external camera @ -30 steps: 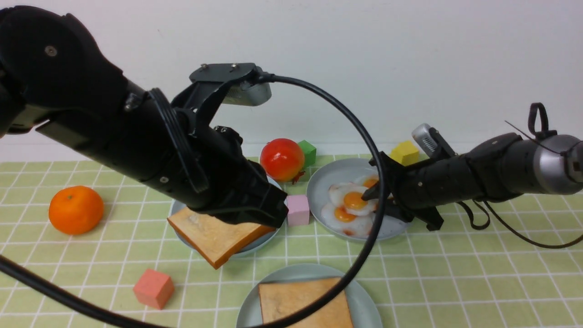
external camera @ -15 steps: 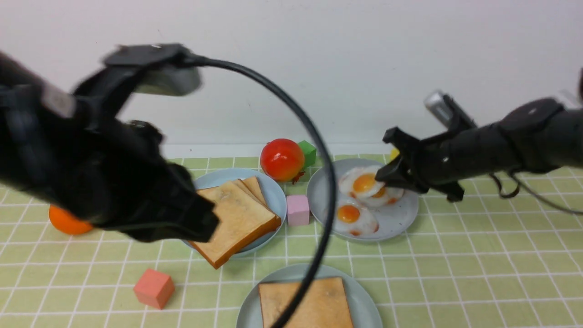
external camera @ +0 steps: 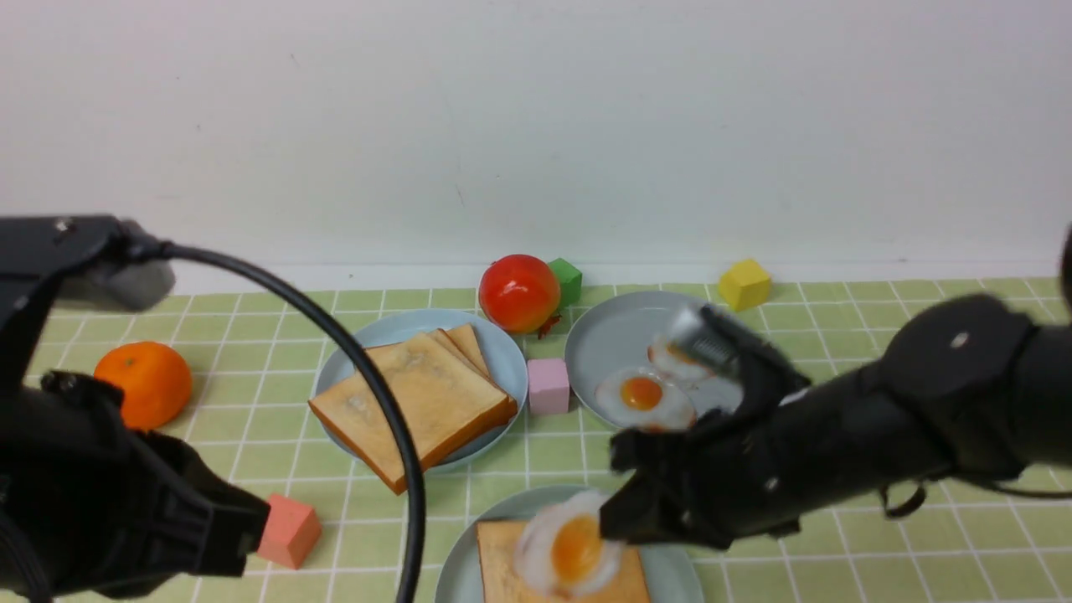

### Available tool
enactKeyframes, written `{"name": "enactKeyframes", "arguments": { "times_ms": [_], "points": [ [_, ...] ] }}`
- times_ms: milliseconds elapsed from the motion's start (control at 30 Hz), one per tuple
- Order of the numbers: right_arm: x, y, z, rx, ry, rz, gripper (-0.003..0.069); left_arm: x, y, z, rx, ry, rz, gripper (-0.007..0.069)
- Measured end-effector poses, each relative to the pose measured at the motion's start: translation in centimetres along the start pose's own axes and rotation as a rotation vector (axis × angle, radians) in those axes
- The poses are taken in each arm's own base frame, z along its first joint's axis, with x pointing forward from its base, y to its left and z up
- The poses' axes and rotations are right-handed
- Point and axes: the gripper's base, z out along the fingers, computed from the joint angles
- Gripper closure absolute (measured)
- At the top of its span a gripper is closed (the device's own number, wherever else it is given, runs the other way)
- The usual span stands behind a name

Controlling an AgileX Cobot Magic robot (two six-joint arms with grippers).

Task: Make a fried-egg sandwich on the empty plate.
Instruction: Use the right arm to place the fried egg on the slice of bread in the middle, then use the left arm to grab a slice of bread

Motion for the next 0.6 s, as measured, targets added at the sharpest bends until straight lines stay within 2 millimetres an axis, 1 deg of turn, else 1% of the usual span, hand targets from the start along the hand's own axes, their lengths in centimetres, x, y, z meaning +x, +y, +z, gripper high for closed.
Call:
{"name": "enactKeyframes", "arguments": {
  "times_ms": [33,100,167,267,300,333,367,433,500,533,600],
  "points": [
    [0.4,0.1,0.8,0.01,-0.002,-0.002,0.0579,0.2,0.1,0.2,-0.006,0.008,0.001,0.0633],
    [0.6,0.1,1.4,0.019,-0.008,-0.003,0.0575,0.2,0.2,0.3,-0.007,0.012,-0.001,0.0631],
    [0.7,0.0,2.2,0.034,-0.021,0.011,0.054,0.3,0.2,0.5,-0.01,0.021,-0.003,0.0628],
    [1.0,0.0,2.5,0.03,0.01,0.007,0.0417,0.2,0.2,0.6,-0.012,0.024,-0.003,0.0624],
    [1.1,0.0,2.5,0.028,0.013,0.007,0.0407,0.2,0.2,0.6,-0.012,0.024,-0.003,0.0624],
    [1.3,0.1,2.3,0.028,0.042,-0.033,0.0316,0.2,0.2,0.6,-0.012,0.024,-0.003,0.0622],
    [1.4,0.2,2.2,0.031,0.052,-0.062,0.0267,0.2,0.2,0.6,-0.012,0.024,-0.003,0.0622],
    [1.4,0.3,1.5,0.038,0.051,-0.105,0.0199,0.2,0.2,0.6,-0.012,0.024,-0.003,0.062],
    [1.0,0.5,0.3,0.046,0.023,-0.143,0.0138,0.2,0.2,0.6,-0.013,0.021,-0.002,0.062],
    [0.6,0.7,-0.9,0.049,-0.002,-0.162,0.0108,0.1,0.2,0.6,-0.012,0.015,-0.002,0.062],
    [-0.2,1.0,-2.8,0.052,-0.033,-0.186,0.0083,0.0,0.2,0.6,-0.011,0.001,-0.001,0.0617]
  ]
}}
